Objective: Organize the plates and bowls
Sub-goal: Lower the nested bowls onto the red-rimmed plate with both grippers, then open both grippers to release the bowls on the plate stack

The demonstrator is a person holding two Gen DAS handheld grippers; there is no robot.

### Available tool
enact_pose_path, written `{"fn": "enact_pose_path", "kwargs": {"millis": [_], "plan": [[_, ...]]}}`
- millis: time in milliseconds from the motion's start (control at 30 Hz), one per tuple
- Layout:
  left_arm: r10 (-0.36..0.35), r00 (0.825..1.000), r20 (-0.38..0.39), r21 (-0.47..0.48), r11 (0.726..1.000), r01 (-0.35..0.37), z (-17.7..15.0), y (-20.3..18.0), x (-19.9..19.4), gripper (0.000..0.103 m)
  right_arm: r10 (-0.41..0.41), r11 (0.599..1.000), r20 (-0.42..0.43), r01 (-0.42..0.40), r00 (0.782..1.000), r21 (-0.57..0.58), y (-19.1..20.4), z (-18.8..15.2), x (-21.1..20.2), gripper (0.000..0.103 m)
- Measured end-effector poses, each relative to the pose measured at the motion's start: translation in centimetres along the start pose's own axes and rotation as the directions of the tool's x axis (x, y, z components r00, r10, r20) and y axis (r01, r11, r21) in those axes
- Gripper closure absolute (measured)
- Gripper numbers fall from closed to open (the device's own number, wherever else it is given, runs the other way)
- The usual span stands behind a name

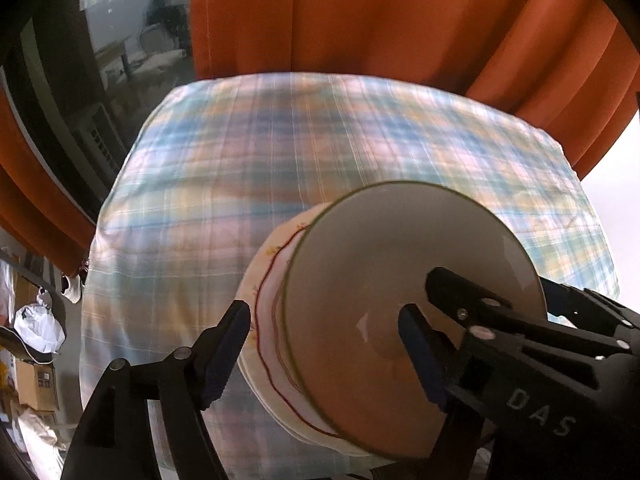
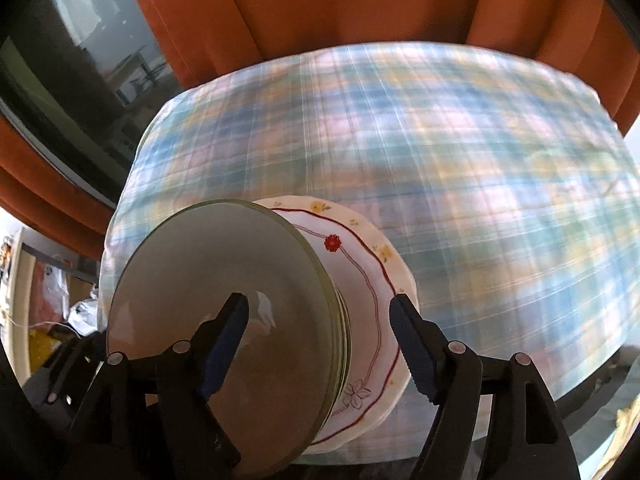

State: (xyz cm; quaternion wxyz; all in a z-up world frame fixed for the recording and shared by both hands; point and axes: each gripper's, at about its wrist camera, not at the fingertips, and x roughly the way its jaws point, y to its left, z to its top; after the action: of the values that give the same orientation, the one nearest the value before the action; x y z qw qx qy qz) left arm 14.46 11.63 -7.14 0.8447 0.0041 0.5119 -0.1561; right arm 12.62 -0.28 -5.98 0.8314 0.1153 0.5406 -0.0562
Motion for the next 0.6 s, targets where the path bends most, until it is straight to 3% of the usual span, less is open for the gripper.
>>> {"fn": "enact_pose_path", "kwargs": {"millis": [100,333,600], "plan": [[0.025,0.999,0.042,-0.008,1.000,-0.025,-0.2,0.1,-1.0,0.025,-0.009,1.000,0.032,0.010,0.999,-0.022,0.2,-0.3,-1.2,0.027],[0.133,0.978,0.163,-0.047,0.991,-0.127,-1.4,-0.6,-4.4,0.025,0.021,0.998,0.131,-0.013,0.991,-0.060,-0.4,-1.3,-4.2,0.026],[0.150,0.940,0.307,-0.093,0.988,-0.127,-5.0,-3.4,-7.4,0.025,0.061,0.996,0.282,-0.038,0.957,-0.084,-3.4,-3.8,-8.3,0.022]]}}
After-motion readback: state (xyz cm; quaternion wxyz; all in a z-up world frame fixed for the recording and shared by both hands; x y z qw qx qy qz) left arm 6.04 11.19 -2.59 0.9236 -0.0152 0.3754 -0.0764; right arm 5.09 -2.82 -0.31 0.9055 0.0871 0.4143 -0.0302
